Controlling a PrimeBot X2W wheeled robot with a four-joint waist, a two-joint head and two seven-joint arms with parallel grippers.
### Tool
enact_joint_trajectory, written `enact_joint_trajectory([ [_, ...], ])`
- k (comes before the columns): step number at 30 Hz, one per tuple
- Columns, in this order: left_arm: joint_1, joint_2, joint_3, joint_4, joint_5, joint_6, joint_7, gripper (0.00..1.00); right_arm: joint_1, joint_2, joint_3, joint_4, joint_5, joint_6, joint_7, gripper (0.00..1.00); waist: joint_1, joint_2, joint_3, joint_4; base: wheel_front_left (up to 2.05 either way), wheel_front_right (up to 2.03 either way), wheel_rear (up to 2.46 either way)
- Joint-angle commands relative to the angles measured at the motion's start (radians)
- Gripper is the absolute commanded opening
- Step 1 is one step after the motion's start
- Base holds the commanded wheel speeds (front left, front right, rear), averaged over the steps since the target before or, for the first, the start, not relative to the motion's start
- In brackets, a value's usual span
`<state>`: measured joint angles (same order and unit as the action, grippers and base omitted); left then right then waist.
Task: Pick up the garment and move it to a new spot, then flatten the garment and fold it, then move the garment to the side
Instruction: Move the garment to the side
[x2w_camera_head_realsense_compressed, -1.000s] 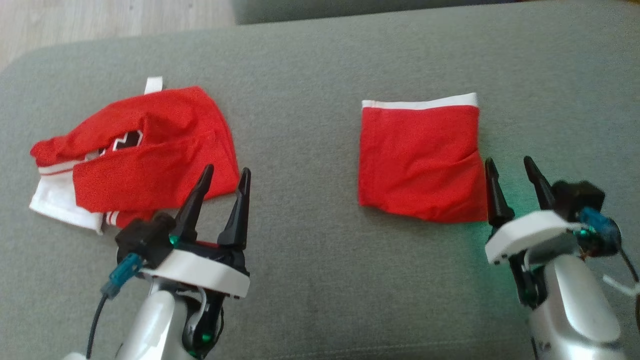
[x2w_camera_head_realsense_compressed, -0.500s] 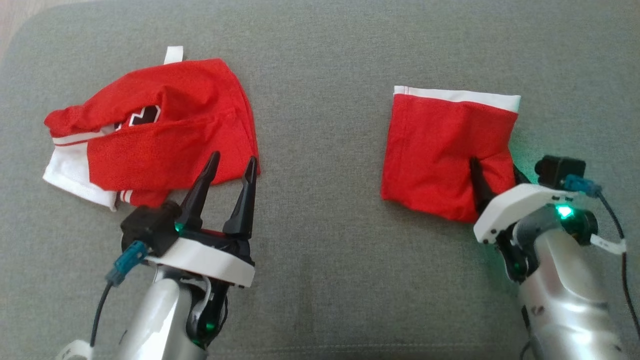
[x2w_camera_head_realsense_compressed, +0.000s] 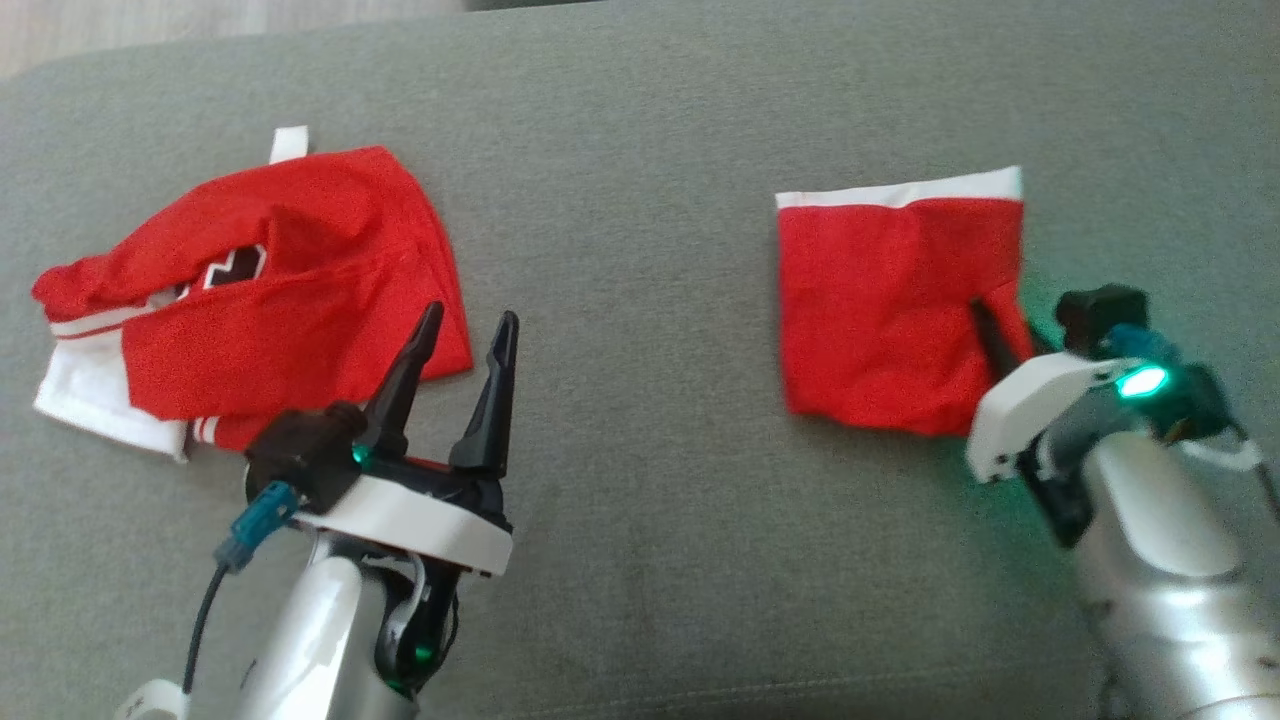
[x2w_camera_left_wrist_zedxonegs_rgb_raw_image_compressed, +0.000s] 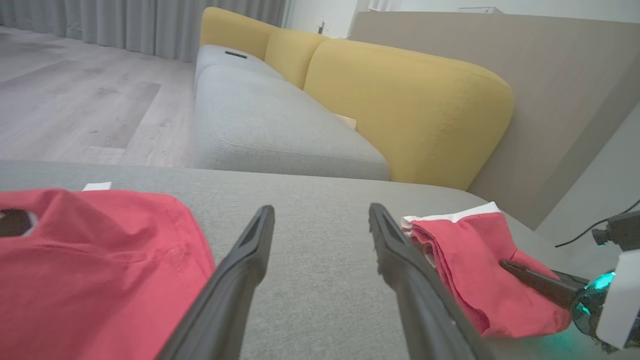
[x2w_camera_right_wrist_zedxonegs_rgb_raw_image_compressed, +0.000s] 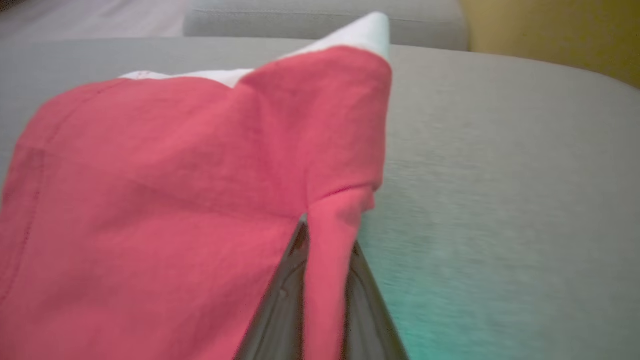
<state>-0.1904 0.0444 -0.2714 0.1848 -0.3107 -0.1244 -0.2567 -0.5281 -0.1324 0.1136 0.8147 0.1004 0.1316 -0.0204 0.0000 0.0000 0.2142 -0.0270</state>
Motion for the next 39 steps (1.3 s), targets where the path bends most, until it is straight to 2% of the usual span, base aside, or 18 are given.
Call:
enact_joint_trajectory([
  [1,-0.043,0.006,0.023,-0.04,0.002,-0.005,-0.005,1.0,-0.051,-0.043,0.042,-0.044,-0.012,-0.001,-0.011,0.0,0.0,0.0,-0.005,-0.015,0.0,0.0,0.0],
  [3,-0.051,0.006,0.009,-0.044,0.001,-0.006,-0.005,1.0,-0.057,-0.096,0.081,-0.059,-0.015,-0.001,-0.002,0.0,0.0,0.0,-0.003,-0.024,0.0,0.0,0.0],
  [4,-0.051,0.006,0.009,-0.044,0.001,-0.006,-0.005,1.0,-0.057,-0.096,0.081,-0.059,-0.015,-0.001,-0.002,0.0,0.0,0.0,-0.003,-0.024,0.0,0.0,0.0],
  [7,-0.07,0.006,-0.021,-0.052,0.001,-0.006,-0.005,1.0,-0.064,-0.183,0.147,-0.079,-0.005,-0.001,0.023,0.0,0.0,0.0,0.005,-0.03,0.0,0.0,0.0],
  [10,-0.105,0.006,-0.06,-0.065,-0.003,-0.006,-0.005,1.0,-0.076,-0.316,0.212,-0.09,0.007,-0.001,0.059,0.0,0.0,0.0,0.03,-0.028,0.0,0.0,0.0],
  [14,-0.133,0.006,-0.091,-0.075,-0.001,-0.006,-0.005,1.0,-0.103,-0.424,0.223,-0.09,0.019,-0.001,0.084,0.0,0.0,0.0,0.059,-0.025,0.0,0.0,0.0],
  [17,-0.152,0.006,-0.109,-0.086,0.004,-0.006,-0.005,1.0,-0.129,-0.493,0.177,-0.085,0.007,-0.001,0.099,0.0,0.0,0.0,0.088,-0.02,0.0,0.0,0.0],
  [21,-0.164,0.006,-0.119,-0.095,0.004,-0.006,-0.005,1.0,-0.136,-0.524,0.133,-0.078,-0.006,-0.001,0.087,0.0,0.0,0.0,0.113,-0.013,0.0,0.0,0.0],
  [31,-0.159,0.006,-0.106,-0.086,0.012,-0.006,-0.005,1.0,-0.125,-0.499,0.074,-0.077,-0.019,-0.001,0.076,0.0,0.0,0.0,0.123,-0.013,0.0,0.0,0.0],
  [33,-0.155,0.006,-0.103,-0.082,0.012,-0.006,-0.005,1.0,-0.118,-0.487,0.062,-0.077,-0.023,-0.001,0.079,0.38,0.0,0.0,0.115,-0.015,0.0,0.0,0.0],
  [34,-0.153,0.006,-0.102,-0.08,0.012,-0.006,-0.005,1.0,-0.116,-0.481,0.05,-0.077,-0.025,-0.001,0.079,1.0,0.0,0.0,0.112,-0.016,0.0,0.0,0.0],
  [39,-0.144,0.006,-0.101,-0.07,0.005,-0.006,-0.005,1.0,-0.103,-0.444,0.011,-0.096,-0.033,-0.001,0.083,1.0,0.0,0.0,0.079,-0.018,0.0,0.0,0.0],
])
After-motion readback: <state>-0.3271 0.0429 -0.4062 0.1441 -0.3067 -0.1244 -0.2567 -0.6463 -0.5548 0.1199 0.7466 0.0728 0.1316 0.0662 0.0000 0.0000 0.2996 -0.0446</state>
